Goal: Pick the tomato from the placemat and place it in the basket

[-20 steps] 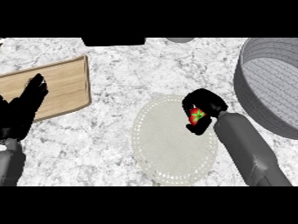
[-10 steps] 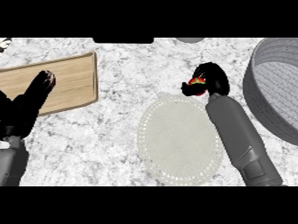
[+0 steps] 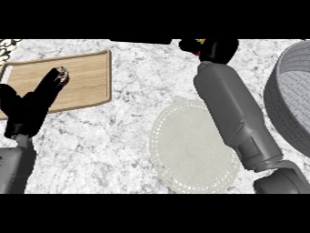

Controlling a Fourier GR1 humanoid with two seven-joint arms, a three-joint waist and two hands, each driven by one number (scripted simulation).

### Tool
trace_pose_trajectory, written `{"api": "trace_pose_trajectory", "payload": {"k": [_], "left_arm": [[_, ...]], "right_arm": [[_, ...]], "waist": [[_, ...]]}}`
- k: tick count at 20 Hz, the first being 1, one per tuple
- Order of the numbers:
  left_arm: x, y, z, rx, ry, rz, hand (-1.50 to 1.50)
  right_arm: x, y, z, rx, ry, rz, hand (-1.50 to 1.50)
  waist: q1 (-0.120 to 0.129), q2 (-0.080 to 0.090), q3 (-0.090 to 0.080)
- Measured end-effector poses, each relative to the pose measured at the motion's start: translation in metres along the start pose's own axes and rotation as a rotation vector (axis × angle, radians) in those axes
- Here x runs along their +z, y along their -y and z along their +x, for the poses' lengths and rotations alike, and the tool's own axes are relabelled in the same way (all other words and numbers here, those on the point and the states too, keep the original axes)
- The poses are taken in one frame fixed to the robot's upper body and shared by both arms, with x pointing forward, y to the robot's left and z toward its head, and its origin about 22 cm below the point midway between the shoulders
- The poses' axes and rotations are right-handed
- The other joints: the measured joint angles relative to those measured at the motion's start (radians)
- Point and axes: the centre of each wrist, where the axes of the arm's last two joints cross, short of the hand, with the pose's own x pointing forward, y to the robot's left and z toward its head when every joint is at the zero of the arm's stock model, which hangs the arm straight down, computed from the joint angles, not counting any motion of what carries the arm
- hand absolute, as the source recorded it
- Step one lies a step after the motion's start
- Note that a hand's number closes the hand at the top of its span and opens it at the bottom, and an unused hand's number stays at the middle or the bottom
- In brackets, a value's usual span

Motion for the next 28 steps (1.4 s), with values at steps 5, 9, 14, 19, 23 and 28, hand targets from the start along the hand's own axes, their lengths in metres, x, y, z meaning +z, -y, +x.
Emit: {"api": "trace_pose_trajectory", "payload": {"k": [5,9,14,19,23,28], "left_arm": [[-0.001,0.002,0.000,0.003,-0.003,0.000,0.00],[0.000,0.001,-0.002,0.004,-0.004,0.005,0.00],[-0.002,-0.001,-0.001,-0.001,-0.005,0.008,0.00],[-0.002,-0.001,-0.003,0.002,-0.004,0.010,0.00],[0.001,-0.003,-0.002,0.001,0.000,0.011,0.00],[0.004,-0.006,-0.007,0.006,-0.006,0.017,0.00]], "right_arm": [[-0.010,0.010,0.042,0.070,-0.027,-0.129,1.50],[-0.026,0.030,0.074,0.131,-0.031,-0.223,1.50],[-0.044,0.051,0.095,0.186,-0.017,-0.321,1.50],[-0.070,0.075,0.096,0.215,-0.029,-0.420,1.50],[-0.092,0.091,0.086,0.274,-0.070,-0.486,1.50],[-0.116,0.111,0.070,0.339,-0.122,-0.557,1.50]], "waist": [[-0.008,-0.001,0.000],[-0.012,0.000,0.001],[-0.014,0.003,0.002],[-0.016,0.005,0.002],[-0.014,0.004,0.002],[-0.024,0.001,0.003]]}}
